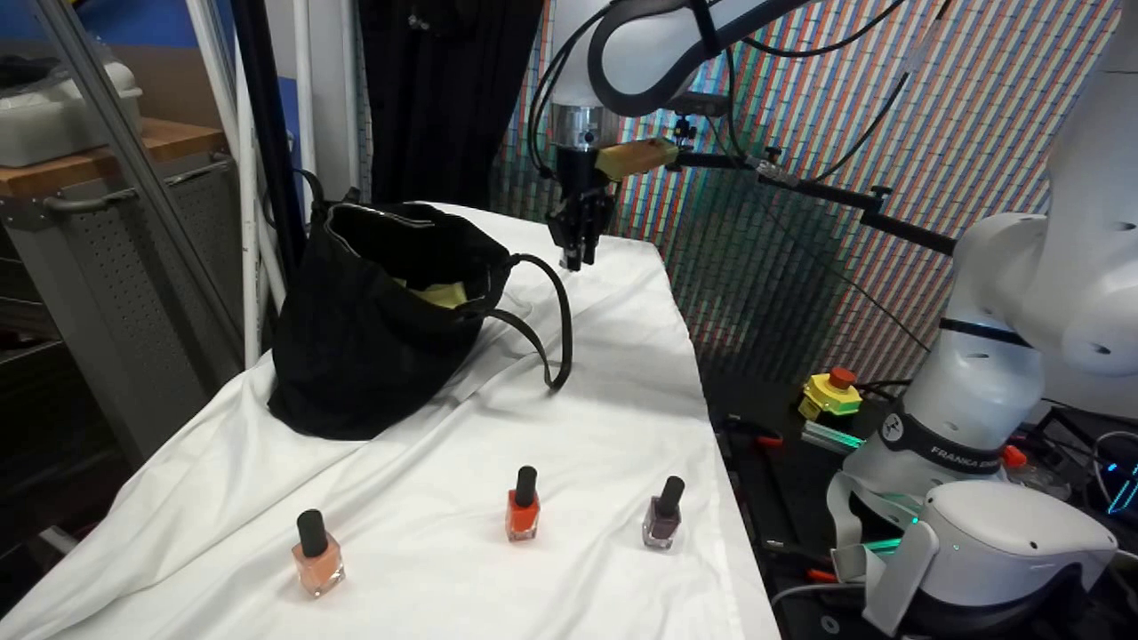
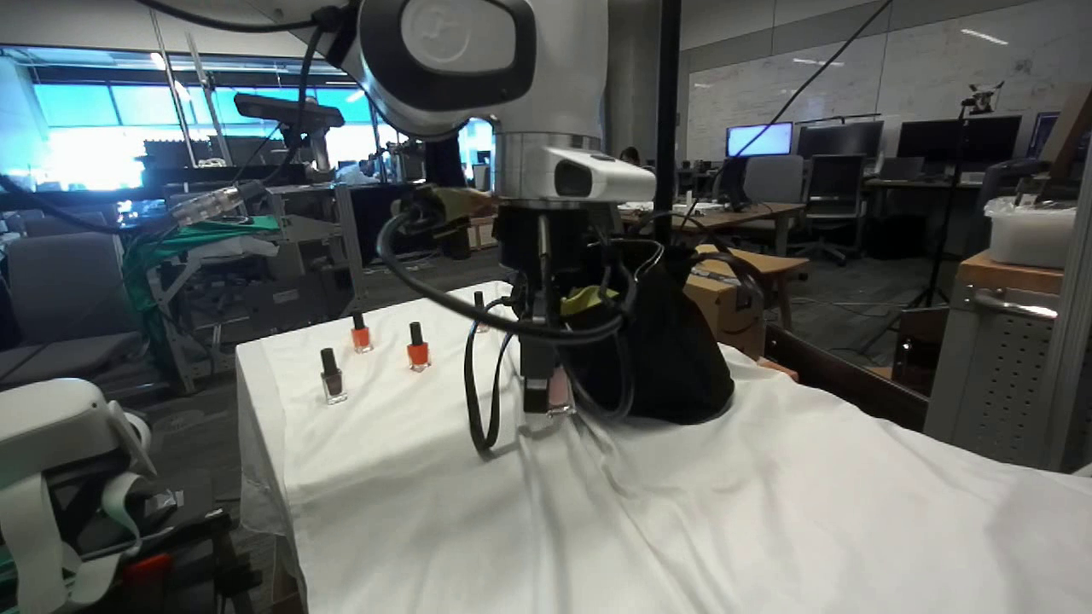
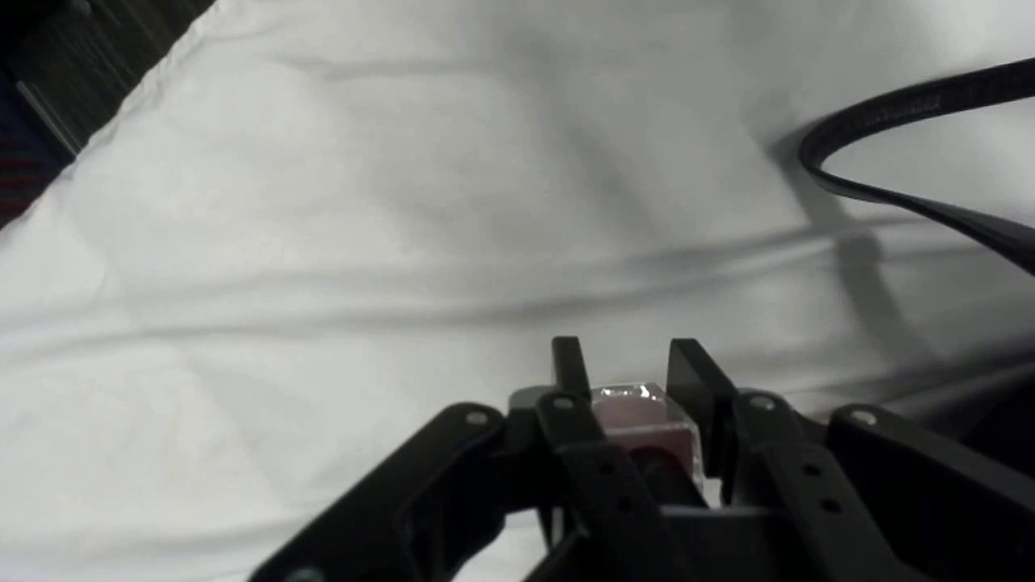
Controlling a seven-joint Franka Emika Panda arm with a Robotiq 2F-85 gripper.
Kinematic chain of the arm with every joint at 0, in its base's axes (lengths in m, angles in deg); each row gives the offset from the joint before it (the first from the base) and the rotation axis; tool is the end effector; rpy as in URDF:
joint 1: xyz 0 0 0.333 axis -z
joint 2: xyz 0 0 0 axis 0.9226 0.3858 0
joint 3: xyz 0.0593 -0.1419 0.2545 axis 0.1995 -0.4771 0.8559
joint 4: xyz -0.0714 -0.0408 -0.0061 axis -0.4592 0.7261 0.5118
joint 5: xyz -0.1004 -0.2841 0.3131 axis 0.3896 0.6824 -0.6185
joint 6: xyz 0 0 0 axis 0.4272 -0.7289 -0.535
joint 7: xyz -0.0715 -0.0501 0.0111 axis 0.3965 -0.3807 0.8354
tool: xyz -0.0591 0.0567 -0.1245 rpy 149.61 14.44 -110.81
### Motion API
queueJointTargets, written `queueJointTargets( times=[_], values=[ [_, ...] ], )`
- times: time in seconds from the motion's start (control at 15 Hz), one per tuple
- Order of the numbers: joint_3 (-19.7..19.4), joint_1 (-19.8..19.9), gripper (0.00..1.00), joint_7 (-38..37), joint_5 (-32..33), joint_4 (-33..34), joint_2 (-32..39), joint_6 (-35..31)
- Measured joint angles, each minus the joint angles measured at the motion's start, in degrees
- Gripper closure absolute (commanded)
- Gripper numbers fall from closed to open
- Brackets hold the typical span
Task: Put all the nail polish bottles into the bag
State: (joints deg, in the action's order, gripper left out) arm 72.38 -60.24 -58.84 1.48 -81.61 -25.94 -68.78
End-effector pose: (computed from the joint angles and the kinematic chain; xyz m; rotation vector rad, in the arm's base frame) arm 0.5517 -0.1690 0.2831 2.9408 -0.8703 -0.1436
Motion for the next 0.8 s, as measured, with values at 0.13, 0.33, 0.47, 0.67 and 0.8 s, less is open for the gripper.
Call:
queueJointTargets(
  times=[0.13,0.33,0.47,0.67,0.8],
  values=[
    [0.9,-0.8,0.85,0.0,1.2,1.7,0.0,0.3],
    [2.5,-2.3,0.85,0.0,3.4,3.9,0.0,0.7],
    [3.6,-3.4,0.85,0.0,4.8,5.2,0.0,0.8],
    [5.4,-5.2,0.85,0.1,6.1,6.7,0.1,0.9],
    [6.5,-6.2,0.85,0.4,6.7,7.8,0.5,0.9]
  ],
)
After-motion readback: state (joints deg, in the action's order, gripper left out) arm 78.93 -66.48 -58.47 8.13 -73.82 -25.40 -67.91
